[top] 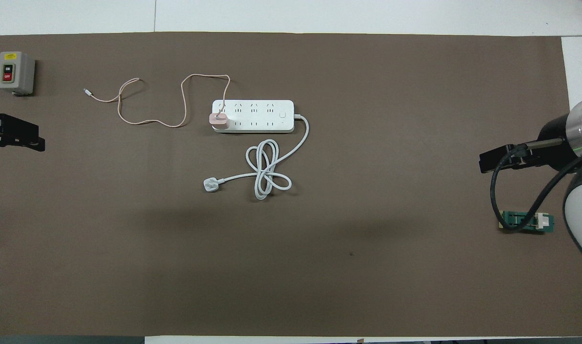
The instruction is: Unplug charger and place it aside
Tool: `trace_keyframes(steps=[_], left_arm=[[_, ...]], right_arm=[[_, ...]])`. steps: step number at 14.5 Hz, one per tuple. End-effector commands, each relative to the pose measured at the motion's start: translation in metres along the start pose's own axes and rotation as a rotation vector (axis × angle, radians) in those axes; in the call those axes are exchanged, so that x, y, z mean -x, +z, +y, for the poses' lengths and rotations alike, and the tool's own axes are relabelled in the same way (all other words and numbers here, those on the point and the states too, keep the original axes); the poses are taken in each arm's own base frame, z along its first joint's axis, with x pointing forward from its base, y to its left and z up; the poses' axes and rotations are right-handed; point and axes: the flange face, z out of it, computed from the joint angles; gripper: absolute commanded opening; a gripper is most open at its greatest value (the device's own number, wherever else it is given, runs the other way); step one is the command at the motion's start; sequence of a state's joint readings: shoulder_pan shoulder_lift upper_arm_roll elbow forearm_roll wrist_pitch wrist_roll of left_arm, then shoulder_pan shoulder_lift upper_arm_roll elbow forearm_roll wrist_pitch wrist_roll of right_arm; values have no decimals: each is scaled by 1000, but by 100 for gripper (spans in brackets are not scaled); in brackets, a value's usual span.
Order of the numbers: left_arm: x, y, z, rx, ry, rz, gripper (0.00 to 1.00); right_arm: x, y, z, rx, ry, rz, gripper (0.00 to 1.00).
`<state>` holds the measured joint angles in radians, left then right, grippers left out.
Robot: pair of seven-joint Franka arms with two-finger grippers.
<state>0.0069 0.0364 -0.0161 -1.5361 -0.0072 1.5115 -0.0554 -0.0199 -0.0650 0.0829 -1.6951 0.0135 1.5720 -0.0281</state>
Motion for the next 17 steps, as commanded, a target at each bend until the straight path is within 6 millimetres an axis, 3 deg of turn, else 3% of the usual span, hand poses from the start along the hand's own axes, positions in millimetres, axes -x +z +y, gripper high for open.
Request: trace_keyframes(steps=[1, 9, 15, 17], left_arm=[[0, -1, 2, -24, 11, 9, 100], [4, 3, -6, -22, -15, 2, 100], [-4, 18, 15, -13, -193, 8, 100], [-19, 35, 33, -19, -317, -12, 100]], right_arm=[[5, -3, -2, -10, 13, -3, 100], [5, -3, 3, -10, 22, -5, 100], [5, -1, 4, -12, 59, -5, 100], [3, 5, 0, -14, 166, -15, 100]])
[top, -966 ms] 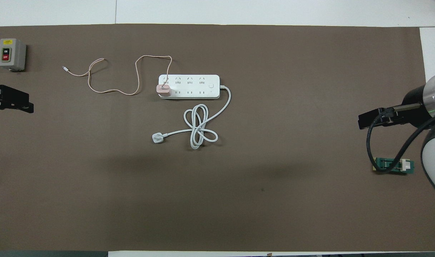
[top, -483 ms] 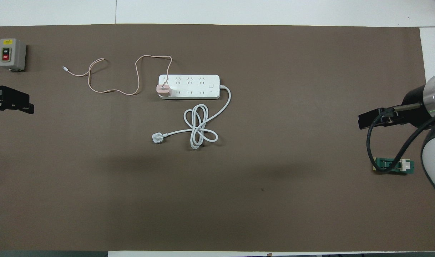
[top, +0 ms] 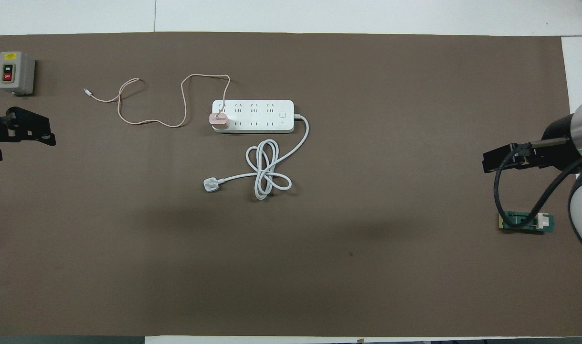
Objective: Unplug charger and place it aside
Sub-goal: 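Reach the left gripper to the pink charger while the right gripper reaches the strip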
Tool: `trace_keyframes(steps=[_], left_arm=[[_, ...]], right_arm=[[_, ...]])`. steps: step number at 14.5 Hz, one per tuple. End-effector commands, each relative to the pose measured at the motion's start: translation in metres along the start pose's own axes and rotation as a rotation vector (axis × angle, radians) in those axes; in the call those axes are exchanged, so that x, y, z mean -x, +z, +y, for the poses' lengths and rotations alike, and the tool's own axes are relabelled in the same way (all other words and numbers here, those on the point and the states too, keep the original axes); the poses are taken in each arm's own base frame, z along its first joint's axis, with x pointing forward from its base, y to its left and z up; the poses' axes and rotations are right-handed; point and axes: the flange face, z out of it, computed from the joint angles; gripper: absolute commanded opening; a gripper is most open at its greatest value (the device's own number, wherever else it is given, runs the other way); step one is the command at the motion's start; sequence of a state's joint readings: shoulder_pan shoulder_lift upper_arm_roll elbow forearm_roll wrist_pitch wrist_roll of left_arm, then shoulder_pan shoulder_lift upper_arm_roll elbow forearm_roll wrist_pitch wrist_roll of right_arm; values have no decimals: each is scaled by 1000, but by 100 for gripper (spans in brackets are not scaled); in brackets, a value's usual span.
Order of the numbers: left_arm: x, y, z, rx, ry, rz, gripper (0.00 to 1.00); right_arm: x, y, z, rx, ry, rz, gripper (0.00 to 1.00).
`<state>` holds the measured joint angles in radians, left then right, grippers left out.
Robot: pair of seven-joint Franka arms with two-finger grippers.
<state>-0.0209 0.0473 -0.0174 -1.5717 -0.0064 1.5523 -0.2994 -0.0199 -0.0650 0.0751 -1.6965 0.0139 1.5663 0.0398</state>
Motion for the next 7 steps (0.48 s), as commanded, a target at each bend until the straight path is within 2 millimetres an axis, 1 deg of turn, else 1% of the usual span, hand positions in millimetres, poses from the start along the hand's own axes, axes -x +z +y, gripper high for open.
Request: trace_keyframes(steps=[1, 2, 3, 4, 5, 6, 7], left_arm=[[-18, 27, 35, -23, -151, -16, 100], [-21, 36, 51, -27, -190, -24, 100], [-25, 44, 61, -24, -268, -34, 100], [-31, 55, 76, -20, -353, -42, 100], [-38, 65, 96, -5, -442, -32, 100], [-41, 72, 101, -4, -489, -35, 100], [-43, 84, 113, -12, -531, -40, 100]], right_arm=[[0, 9, -10, -19, 154, 0, 100], [-3, 15, -17, -65, 224, -3, 100], [-8, 24, -31, -115, 283, -26, 100], [-17, 37, -38, -135, 352, -57, 100], [-28, 48, -55, -172, 429, -72, 100], [-35, 60, -71, -204, 483, -89, 100], [-45, 75, -88, -236, 578, -113, 100]])
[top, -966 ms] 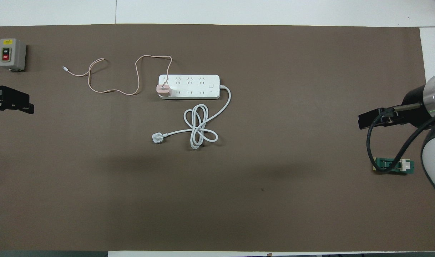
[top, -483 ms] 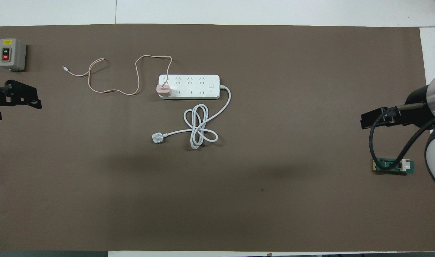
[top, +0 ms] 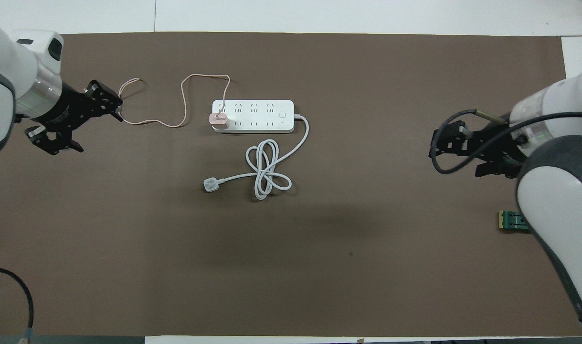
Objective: Unplug charger and place it aside
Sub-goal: 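Reach the left gripper to the pink charger while the right gripper reaches the strip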
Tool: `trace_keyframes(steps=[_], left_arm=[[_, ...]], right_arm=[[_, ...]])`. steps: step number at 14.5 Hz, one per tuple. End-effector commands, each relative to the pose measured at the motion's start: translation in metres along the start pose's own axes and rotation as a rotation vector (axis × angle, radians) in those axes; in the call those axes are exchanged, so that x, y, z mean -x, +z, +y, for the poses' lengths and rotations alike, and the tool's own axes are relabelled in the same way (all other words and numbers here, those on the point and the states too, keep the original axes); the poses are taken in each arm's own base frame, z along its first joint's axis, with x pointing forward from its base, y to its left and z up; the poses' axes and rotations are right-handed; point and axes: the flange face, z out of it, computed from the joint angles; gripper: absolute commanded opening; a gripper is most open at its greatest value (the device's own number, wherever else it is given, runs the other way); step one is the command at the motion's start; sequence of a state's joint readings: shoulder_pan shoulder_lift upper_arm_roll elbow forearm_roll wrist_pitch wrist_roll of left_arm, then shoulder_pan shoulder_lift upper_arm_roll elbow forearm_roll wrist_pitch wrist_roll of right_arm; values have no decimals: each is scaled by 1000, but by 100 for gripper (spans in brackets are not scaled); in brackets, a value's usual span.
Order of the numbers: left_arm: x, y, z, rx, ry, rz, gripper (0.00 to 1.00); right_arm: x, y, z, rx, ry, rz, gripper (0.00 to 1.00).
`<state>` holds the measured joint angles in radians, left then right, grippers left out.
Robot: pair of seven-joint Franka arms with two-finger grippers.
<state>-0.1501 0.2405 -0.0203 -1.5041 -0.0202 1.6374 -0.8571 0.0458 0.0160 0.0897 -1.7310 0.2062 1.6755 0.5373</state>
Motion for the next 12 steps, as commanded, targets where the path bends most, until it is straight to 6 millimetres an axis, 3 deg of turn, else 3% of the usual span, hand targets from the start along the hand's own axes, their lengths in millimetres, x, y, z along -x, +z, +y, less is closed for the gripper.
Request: trace_keyframes(steps=[1, 4, 6, 7, 9, 10, 12], left_arm=[[-5, 15, 28, 9, -176, -1, 100], [5, 50, 79, 10, -431, 6, 100], [17, 63, 103, 75, -585, 27, 100], [14, 81, 113, 81, -664, 16, 100], [9, 101, 123, 101, -685, 19, 100], [5, 111, 126, 105, -688, 21, 100], [8, 119, 128, 102, -737, 21, 100]], right_arm=[[-10, 48, -42, -77, 232, -66, 100], [-19, 95, -80, -172, 493, -151, 100], [-22, 119, -101, -212, 640, -200, 100], [-30, 135, -114, -221, 722, -245, 100], [-48, 168, -141, -244, 829, -293, 100], [-57, 193, -164, -288, 959, -346, 100], [-64, 216, -174, -321, 1031, -376, 100]])
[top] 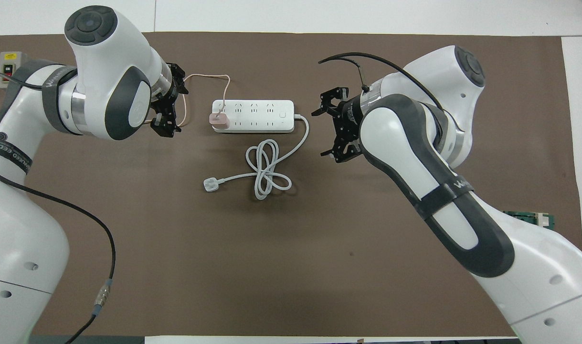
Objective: Unplug charger and place it aside
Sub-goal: 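Reach the left gripper to the pink charger while the right gripper reaches the strip, then grasp the pink charger with the left gripper while the right gripper holds the strip, then pull the charger out with the left gripper while the right gripper holds the strip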
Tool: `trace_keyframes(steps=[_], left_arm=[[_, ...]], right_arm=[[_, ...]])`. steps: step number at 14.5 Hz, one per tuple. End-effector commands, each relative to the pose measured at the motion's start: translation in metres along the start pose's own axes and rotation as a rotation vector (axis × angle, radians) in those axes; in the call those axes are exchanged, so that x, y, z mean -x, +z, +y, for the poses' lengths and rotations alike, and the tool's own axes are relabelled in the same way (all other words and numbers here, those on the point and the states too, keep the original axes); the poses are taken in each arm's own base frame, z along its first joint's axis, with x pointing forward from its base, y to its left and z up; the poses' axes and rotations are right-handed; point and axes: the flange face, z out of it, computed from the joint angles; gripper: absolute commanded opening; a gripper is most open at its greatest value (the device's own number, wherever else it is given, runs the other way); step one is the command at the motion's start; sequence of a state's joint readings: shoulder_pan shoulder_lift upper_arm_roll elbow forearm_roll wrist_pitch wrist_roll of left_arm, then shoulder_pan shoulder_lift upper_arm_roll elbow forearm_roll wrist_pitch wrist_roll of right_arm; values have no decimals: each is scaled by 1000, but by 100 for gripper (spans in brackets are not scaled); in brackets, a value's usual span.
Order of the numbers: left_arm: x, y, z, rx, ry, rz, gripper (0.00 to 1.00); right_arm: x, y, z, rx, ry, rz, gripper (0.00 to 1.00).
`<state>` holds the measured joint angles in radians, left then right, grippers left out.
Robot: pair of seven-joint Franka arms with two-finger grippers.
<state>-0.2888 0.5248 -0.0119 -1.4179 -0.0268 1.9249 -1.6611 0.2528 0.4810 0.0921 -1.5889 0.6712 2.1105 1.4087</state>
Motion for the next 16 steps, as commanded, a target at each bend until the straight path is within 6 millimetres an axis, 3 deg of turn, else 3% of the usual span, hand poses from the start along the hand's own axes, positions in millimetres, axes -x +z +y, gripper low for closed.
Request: trace_keyframes(steps=[1, 4, 7, 10, 16], left_arm=[[14, 4, 5, 39, -87, -10, 100], [35, 35, -4, 60, -105, -12, 100], [39, 39, -8, 61, -101, -12, 100], [57, 57, -24, 69, -92, -14, 100], [63, 58, -22, 87, -114, -22, 100]], right_arm=[[-7, 33, -23, -28, 94, -54, 100], [-13, 65, -36, -16, 98, -62, 100], [-11, 91, -57, -25, 73, -72, 100], [-14, 110, -67, -28, 64, -71, 100], [-16, 133, -74, -47, 29, -34, 100]])
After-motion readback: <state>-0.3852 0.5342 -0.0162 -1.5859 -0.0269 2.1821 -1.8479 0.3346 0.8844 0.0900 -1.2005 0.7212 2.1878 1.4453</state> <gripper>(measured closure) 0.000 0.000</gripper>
